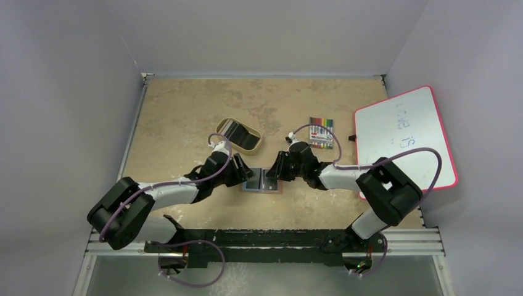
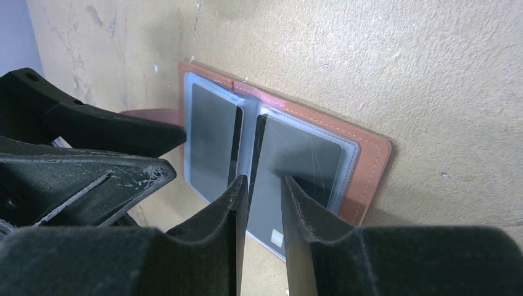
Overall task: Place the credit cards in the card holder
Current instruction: Turn over the card slot in the card holder.
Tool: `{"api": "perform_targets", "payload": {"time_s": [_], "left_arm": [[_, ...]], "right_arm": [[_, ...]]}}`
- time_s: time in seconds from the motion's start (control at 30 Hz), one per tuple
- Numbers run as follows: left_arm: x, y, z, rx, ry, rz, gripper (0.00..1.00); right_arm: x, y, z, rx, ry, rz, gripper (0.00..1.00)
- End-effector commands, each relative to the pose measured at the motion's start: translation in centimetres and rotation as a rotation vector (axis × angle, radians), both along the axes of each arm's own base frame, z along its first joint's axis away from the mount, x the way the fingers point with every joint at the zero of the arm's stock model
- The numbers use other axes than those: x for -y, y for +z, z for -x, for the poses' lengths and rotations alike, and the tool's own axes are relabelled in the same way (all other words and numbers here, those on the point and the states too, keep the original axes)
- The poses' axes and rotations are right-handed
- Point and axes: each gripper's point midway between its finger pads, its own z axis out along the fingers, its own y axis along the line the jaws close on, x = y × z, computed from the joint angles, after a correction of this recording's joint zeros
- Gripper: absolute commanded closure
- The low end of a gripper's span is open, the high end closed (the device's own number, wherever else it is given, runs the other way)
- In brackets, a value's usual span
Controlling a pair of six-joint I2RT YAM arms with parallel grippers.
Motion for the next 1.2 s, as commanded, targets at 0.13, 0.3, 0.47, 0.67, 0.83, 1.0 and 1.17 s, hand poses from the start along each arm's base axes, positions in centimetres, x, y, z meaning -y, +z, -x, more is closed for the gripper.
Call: {"api": "perform_targets", "payload": {"time_s": [0.13,0.3,0.47,0.67,0.83,1.0,1.17], "left_arm": [[1.1,1.0,-1.6,0.066,-0.019,0.016,0.45],[1.4,0.5,-1.6,0.050,-0.028,0.017,0.45],[2.6,1.8,-1.4,0.049,-0.045,0.110,0.45],[4.0,4.7,-0.8,0.065,-0.054,0.292,0.45],[4.2,6.3,-0.7,0.086,-0.053,0.340,0.45],[4.0,5.6,-0.7,0.083,-0.046,0.319,0.47],[4.5,5.5,-0.7,0.079,-0.060,0.347,0.62]], "right_arm": [[-0.7,0.1,-0.2,0.017,0.024,-0.015,0.72],[-0.6,-0.4,-0.1,0.008,0.026,-0.002,0.74],[-0.6,-1.2,0.1,-0.009,0.026,0.003,0.76],[-0.6,-1.6,0.2,-0.017,0.022,0.007,0.76],[-0.6,-1.7,0.3,-0.019,0.018,0.004,0.76],[-0.4,-1.1,0.1,-0.001,0.007,0.005,0.76],[-0.2,-0.7,0.1,0.010,0.001,0.001,0.76]]}}
